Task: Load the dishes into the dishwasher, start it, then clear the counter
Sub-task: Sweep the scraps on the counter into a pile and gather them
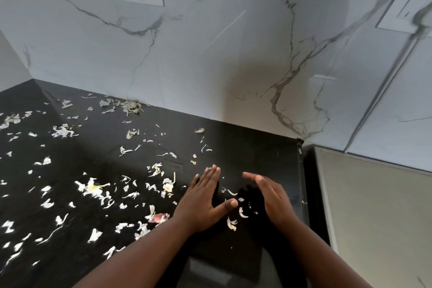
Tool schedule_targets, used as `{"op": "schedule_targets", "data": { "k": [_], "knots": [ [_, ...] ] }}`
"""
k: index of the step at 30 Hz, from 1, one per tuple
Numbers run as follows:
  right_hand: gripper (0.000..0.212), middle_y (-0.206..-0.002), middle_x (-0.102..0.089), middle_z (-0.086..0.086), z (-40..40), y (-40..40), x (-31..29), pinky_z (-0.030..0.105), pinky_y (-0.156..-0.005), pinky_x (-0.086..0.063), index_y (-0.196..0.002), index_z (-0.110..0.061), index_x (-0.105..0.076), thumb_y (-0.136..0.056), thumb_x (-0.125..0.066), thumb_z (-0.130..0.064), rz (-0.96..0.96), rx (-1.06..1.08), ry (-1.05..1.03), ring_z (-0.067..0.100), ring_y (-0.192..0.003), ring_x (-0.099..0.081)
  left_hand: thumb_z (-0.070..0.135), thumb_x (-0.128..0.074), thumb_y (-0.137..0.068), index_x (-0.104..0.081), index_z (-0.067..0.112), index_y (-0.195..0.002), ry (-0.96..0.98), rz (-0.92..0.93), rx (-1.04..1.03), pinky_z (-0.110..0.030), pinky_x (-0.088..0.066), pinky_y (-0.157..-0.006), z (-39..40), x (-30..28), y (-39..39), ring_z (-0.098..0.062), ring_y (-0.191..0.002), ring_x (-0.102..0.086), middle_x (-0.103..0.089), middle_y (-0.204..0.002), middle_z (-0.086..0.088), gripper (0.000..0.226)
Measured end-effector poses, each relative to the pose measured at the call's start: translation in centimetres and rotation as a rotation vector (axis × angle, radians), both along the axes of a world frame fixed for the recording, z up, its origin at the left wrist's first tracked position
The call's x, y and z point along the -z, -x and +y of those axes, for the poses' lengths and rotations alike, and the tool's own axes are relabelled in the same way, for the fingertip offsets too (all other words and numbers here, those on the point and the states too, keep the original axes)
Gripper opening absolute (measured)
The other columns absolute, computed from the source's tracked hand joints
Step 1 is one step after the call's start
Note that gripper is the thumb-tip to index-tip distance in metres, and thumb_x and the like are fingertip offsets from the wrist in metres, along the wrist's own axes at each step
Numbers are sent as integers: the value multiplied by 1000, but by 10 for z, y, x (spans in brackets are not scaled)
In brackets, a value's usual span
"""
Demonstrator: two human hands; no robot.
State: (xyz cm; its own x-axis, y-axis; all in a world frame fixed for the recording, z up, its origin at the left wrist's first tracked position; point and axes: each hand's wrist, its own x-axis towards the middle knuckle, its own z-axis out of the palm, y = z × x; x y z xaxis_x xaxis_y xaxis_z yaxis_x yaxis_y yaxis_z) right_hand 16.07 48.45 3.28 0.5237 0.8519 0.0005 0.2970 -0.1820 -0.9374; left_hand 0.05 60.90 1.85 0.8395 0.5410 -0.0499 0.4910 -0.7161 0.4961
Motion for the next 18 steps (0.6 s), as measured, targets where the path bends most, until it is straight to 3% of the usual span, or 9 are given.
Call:
{"op": "schedule_targets", "data": {
  "k": [1,3,4,6,11,15,18],
  "knots": [
    [31,-138,-56,-10,-8,-4,3,19,-110,-32,-124,-39,-57,-100,-40,-46,-135,40,100,8,-135,-44,99,-3,-58,2,22,-155,53,-37,5,-22,10,-118,0,-3,3,3,-143,18,8,-162,10,124],
    [72,-159,-17,-8,-18,-3,9,24,-118,-8,-150,-31,-27,-89,-35,-70,-463,-74,406,11,-149,-9,99,-6,-59,1,23,-155,89,-79,40,-22,11,-118,0,-9,13,3,-143,19,6,-162,10,123],
    [96,-159,4,-10,-19,1,15,26,-119,3,-155,-27,-7,-79,-26,-84,-614,-152,524,11,-149,8,99,-7,-60,2,23,-155,57,-87,58,-23,13,-118,2,-14,20,4,-142,21,7,-161,11,121],
    [121,-153,28,-6,-14,19,18,32,-118,14,-151,-21,17,-62,-10,-98,-787,-248,611,13,-143,27,97,-5,-63,4,24,-155,-46,-91,70,-25,17,-117,9,-20,42,4,-140,27,10,-159,14,118],
    [126,-156,28,0,33,91,14,33,-119,14,-150,-16,21,-61,-11,-99,-816,-276,586,14,-142,29,97,8,-60,17,25,-148,-206,44,10,-33,19,-117,43,-12,126,-4,-139,35,20,-157,12,115],
    [126,-158,24,-3,72,163,16,34,-121,11,-152,-15,17,-61,-9,-98,-833,-382,524,13,-143,28,96,3,-65,10,21,-152,-235,64,-46,-35,19,-116,73,2,193,-3,-138,35,20,-157,9,115],
    [118,-159,15,-10,93,197,16,31,-122,2,-154,-23,8,-67,-19,-96,-664,-390,447,10,-147,14,93,2,-70,4,17,-152,-268,3,-89,-33,17,-116,84,9,223,-4,-141,31,13,-159,5,112]
  ]
}}
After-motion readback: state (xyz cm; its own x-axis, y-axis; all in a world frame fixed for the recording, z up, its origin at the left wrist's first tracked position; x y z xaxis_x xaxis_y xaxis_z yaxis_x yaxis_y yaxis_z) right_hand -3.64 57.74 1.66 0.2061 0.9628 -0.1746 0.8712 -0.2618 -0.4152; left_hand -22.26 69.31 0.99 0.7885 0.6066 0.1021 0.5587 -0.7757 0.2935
